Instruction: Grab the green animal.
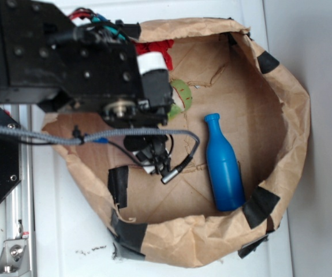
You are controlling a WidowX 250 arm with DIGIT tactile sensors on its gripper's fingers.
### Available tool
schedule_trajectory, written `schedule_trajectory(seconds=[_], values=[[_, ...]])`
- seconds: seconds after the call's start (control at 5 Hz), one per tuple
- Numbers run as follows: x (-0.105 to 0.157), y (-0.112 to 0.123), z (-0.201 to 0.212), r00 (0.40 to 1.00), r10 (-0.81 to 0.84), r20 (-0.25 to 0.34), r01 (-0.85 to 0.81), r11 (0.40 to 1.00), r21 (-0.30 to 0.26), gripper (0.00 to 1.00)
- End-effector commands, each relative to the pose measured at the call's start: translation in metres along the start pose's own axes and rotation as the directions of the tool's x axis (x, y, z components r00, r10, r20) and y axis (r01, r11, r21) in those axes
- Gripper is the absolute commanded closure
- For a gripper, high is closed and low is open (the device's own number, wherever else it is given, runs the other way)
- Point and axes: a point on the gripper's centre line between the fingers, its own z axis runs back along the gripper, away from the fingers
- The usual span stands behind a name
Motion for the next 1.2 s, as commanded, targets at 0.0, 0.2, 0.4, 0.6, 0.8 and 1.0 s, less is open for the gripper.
schedule_trajectory(seconds=[0.0,0.2,0.4,0.6,0.8,1.0], values=[[-0.003,0.003,0.013,0.999,0.001,0.050,0.000,1.000,-0.030,0.00],[-0.002,0.004,0.014,0.999,0.008,0.053,-0.007,1.000,-0.026,0.00],[0.002,0.008,0.011,0.998,0.030,0.054,-0.029,0.999,-0.022,0.00],[0.015,0.011,0.004,0.997,0.075,0.036,-0.074,0.997,-0.010,0.00],[0.025,0.014,-0.004,0.994,0.109,0.030,-0.109,0.994,0.006,0.00],[0.037,0.006,-0.002,0.995,0.097,0.030,-0.097,0.995,-0.005,0.00]])
